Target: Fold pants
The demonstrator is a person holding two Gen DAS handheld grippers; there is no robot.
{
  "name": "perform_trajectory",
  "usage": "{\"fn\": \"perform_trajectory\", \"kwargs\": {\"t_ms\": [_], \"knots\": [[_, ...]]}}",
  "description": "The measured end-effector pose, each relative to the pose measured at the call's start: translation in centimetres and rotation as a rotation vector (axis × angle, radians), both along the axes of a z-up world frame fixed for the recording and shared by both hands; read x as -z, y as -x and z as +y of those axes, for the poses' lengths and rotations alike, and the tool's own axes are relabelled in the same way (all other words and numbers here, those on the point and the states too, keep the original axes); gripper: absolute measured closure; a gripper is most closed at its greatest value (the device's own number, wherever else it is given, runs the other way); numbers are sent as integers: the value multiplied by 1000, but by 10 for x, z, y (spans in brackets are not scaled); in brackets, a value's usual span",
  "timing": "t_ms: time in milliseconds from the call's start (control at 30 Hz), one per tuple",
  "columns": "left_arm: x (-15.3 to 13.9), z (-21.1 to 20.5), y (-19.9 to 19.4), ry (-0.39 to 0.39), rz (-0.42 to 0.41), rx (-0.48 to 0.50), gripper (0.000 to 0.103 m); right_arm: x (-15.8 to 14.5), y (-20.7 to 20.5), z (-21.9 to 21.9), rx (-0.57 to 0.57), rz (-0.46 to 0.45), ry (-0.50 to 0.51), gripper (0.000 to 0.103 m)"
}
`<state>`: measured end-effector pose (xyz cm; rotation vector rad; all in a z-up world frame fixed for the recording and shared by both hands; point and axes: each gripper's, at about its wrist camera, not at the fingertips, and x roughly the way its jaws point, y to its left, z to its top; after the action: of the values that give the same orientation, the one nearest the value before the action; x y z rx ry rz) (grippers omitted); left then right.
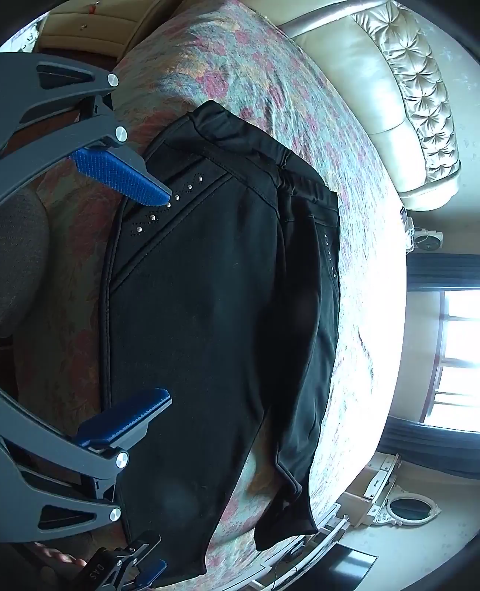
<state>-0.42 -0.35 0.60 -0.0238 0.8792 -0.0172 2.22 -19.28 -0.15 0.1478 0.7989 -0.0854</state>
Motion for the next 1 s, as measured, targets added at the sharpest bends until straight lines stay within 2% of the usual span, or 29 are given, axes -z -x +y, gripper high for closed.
{"fn": "perform_trajectory", "kwargs": {"t_ms": [1000], "knots": [[4, -2, 2, 10, 9, 14, 4, 3, -1, -5, 15, 4, -5, 2]]}}
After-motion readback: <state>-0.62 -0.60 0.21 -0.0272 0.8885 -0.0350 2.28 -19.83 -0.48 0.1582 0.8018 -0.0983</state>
